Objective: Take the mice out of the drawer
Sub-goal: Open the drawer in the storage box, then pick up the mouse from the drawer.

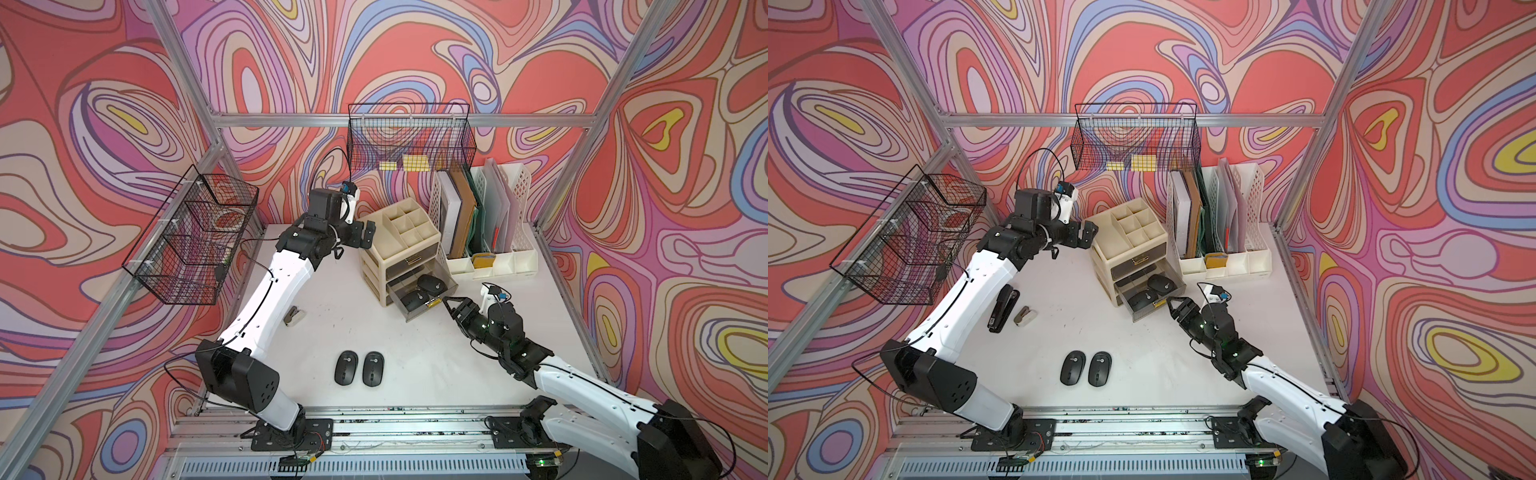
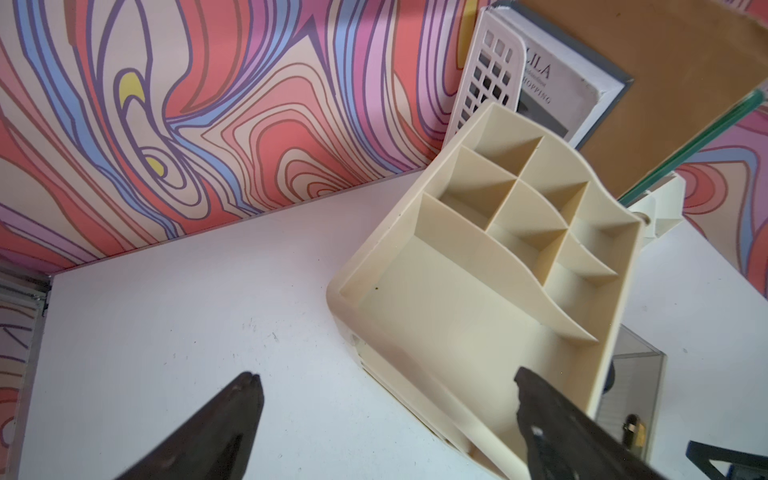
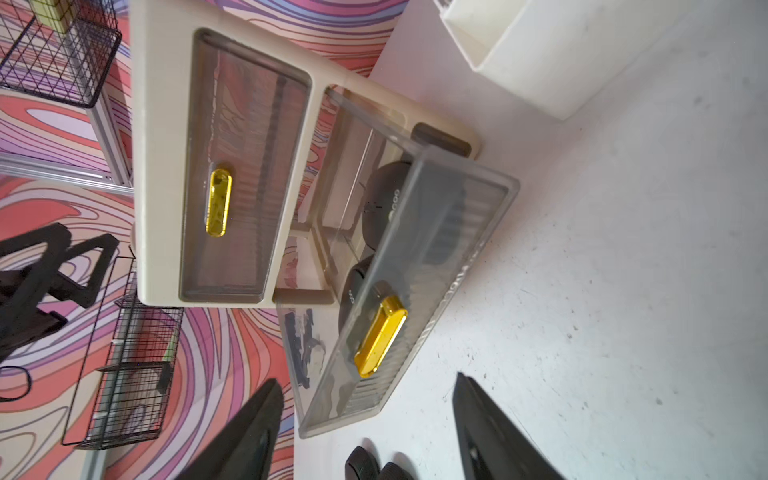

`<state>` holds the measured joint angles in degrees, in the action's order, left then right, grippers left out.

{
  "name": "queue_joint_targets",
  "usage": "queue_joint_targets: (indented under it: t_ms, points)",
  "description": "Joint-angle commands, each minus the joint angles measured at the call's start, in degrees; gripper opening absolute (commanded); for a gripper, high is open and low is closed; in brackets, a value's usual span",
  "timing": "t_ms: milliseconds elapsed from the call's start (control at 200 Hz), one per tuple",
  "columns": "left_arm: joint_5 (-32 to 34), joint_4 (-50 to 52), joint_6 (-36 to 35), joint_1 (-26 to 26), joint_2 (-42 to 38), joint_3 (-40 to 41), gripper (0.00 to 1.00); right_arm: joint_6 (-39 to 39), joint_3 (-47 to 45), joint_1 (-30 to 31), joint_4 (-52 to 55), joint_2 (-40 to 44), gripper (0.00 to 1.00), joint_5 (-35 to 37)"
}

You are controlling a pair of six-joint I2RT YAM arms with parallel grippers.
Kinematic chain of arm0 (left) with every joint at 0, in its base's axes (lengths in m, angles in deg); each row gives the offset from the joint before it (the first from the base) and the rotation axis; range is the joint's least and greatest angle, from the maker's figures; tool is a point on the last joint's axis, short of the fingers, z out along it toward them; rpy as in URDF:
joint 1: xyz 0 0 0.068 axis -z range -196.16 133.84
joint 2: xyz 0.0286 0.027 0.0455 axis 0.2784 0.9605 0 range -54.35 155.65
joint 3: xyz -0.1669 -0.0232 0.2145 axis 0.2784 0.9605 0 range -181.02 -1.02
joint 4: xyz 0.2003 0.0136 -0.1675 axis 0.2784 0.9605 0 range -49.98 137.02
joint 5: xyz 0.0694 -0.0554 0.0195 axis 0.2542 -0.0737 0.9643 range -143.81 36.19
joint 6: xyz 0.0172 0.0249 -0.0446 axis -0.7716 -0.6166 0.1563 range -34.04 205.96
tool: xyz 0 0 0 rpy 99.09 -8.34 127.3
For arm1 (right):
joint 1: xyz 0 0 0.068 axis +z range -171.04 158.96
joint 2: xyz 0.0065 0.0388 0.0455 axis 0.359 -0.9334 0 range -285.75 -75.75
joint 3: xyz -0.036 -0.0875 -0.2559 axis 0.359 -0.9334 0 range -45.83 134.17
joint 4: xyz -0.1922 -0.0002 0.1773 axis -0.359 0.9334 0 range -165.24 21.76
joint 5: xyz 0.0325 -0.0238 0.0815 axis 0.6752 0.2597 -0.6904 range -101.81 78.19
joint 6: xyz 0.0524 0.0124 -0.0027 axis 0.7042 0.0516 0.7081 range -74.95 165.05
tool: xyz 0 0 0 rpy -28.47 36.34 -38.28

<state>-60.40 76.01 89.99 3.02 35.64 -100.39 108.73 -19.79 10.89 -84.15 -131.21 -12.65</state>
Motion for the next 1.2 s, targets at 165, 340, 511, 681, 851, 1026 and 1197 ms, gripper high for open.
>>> queue_joint_targets:
  t_ms: [165, 340, 511, 681, 851, 1026, 1197]
  points:
    - [-6.9, 11.3, -2.9, 5.5, 0.0, -7.5, 0.99, -24.7, 14.5, 0.2, 28.6, 8.1, 0.94, 2.5]
    - [-8.0, 15.8, -4.2, 11.4, 2.6, -9.7, 0.99, -35.4, 25.6, 0.2, 41.5, 9.3, 0.98, -0.7]
    - [-7.5, 17.9, -5.1, 16.5, 5.3, -10.0, 0.99, -43.7, 34.7, 0.1, 52.3, 9.9, 0.98, -4.5]
    - [-6.5, 18.2, -5.4, 20.6, 8.8, -9.9, 0.93, -49.0, 39.6, 0.2, 59.4, 11.3, 0.98, -6.6]
    - [-4.9, 18.1, -5.4, 23.2, 13.6, -10.9, 0.78, -50.9, 38.9, 0.1, 62.0, 13.1, 0.98, -6.4]
    - [-5.3, 17.8, -6.3, 23.2, 18.7, -11.6, 0.71, -51.2, 35.9, 0.1, 61.8, 15.5, 0.98, -6.1]
    - [-5.4, 19.8, -8.0, 23.3, 23.4, -13.8, 0.7, -51.3, 35.1, 0.1, 60.8, 17.5, 0.98, -5.8]
